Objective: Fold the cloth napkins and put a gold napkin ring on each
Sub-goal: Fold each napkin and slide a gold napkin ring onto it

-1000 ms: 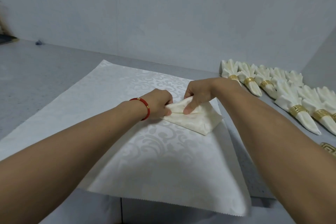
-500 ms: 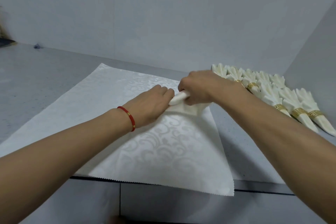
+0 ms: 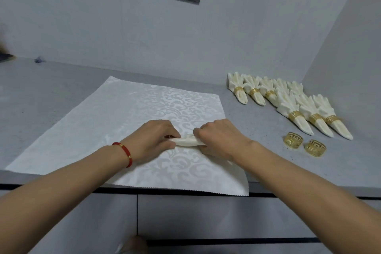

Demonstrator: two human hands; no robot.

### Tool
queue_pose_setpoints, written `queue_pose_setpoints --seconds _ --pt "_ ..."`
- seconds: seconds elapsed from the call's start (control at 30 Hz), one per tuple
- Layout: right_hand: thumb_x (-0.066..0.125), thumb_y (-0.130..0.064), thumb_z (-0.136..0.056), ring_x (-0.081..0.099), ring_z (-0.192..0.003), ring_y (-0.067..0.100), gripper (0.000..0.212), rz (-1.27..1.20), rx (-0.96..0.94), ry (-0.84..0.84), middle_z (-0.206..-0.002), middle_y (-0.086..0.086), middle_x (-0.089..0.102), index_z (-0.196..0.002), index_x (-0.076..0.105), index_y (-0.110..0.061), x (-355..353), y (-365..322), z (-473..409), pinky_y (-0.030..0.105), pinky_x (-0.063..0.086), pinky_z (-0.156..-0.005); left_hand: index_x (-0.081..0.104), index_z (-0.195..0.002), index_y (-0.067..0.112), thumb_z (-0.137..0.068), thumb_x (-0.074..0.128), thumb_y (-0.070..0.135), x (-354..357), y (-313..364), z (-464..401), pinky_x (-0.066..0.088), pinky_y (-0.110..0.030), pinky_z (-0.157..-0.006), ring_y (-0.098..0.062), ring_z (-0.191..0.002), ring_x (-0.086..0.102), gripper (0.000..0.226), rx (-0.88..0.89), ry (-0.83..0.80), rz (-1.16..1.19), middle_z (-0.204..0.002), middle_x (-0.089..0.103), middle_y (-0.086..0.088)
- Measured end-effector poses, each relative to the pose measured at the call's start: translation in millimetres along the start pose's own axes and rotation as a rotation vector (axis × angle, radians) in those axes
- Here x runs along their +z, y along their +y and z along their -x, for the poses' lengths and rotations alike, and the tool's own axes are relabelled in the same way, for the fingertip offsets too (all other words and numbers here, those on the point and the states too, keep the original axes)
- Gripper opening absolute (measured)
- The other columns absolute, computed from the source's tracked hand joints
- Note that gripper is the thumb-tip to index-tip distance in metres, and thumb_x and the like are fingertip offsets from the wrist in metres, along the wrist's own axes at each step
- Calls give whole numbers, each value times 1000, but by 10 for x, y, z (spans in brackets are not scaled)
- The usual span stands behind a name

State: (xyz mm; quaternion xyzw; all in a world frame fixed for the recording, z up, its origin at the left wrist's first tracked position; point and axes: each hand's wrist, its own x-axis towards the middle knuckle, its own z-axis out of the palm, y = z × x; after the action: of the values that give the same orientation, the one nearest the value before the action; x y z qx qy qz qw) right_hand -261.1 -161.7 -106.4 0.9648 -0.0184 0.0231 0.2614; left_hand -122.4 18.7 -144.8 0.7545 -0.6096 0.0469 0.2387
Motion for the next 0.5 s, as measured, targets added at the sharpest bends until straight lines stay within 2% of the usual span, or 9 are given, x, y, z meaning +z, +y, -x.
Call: queue_pose_setpoints --seconds 0.1,0.17,0.27,0.33,0.4,0.5 --pt "61 -31 -92 50 -69 24 16 -118 -12 -8 -76 -5 46 -93 49 -21 -6 28 8 32 20 -51 71 -91 23 -94 64 23 -31 -2 -26 45 -31 -75 -7 -78 53 8 -20 -27 -33 -85 59 8" --pt "69 -39 -87 57 -77 23 20 -253 28 -53 -80 -5 55 -91 55 -24 -42 116 -17 32 30 -55 70 -87 18 -95 62 20 -50 3 -104 44 -31 -71 -11 -73 52 11 -46 -76 -78 -79 60 4" --pt "79 -60 -76 63 -86 22 44 -619 147 -219 -89 -1 68 -92 67 -21 -103 344 -43 36 45 -68 70 -95 19 -95 64 18 -114 -6 -252 37 -15 -64 -5 -72 52 6 -116 -180 -44 -77 59 14" --pt "77 -64 -78 65 -94 19 49 -862 225 -297 -101 -5 69 -101 70 -22 -82 488 -2 35 50 -81 67 -104 23 -93 69 20 -169 -46 -350 35 -11 -63 -2 -74 55 12 -176 -240 42 -81 61 15" --pt "78 -65 -77 63 -105 13 52 -1073 330 -305 -112 -10 68 -112 70 -27 8 563 59 38 51 -99 63 -106 26 -91 72 22 -218 -93 -433 39 -16 -64 -2 -73 57 18 -224 -305 97 -82 63 13" --pt "83 -61 -76 60 -113 15 60 -1197 466 -271 -118 -6 65 -118 67 -21 154 589 101 41 47 -108 65 -100 32 -89 75 27 -257 -138 -528 47 -24 -70 -9 -73 61 16 -268 -389 135 -79 65 12"
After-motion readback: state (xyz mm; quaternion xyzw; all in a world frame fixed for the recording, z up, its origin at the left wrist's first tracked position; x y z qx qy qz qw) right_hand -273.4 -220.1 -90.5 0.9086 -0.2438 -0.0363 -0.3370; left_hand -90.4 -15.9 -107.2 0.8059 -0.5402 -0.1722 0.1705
